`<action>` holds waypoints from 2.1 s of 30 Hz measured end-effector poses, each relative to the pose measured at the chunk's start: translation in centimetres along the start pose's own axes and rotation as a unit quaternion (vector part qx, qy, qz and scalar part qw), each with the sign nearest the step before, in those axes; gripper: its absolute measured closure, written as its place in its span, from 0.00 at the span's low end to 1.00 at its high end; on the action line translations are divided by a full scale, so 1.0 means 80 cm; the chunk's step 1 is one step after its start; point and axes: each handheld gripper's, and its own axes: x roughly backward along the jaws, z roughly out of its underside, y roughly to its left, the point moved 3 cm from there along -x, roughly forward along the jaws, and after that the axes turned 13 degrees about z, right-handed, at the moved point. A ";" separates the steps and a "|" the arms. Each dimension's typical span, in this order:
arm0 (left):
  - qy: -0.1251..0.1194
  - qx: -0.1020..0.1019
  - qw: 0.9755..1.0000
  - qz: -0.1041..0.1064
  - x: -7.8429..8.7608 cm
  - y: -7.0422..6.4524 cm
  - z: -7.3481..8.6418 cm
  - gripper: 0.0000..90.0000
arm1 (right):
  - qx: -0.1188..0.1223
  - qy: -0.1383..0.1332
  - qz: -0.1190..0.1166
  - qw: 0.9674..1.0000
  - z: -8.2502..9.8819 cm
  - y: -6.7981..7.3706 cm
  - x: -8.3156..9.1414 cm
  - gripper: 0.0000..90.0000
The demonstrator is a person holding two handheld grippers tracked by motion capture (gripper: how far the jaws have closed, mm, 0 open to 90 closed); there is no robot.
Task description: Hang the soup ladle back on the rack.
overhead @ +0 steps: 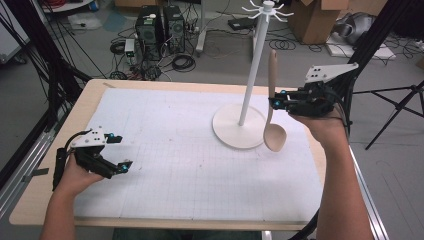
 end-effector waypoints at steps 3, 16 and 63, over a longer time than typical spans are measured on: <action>-0.001 -0.001 1.000 0.000 0.001 0.000 0.000 0.02 | -0.003 0.003 0.004 1.000 -0.004 -0.008 0.003 0.85; 0.000 0.000 1.000 -0.002 0.002 0.001 0.000 0.02 | -0.010 0.021 0.014 1.000 -0.018 -0.044 0.011 0.85; 0.003 0.001 1.000 -0.001 0.000 0.002 0.001 0.02 | -0.026 0.044 0.026 0.998 -0.055 -0.077 -0.004 0.85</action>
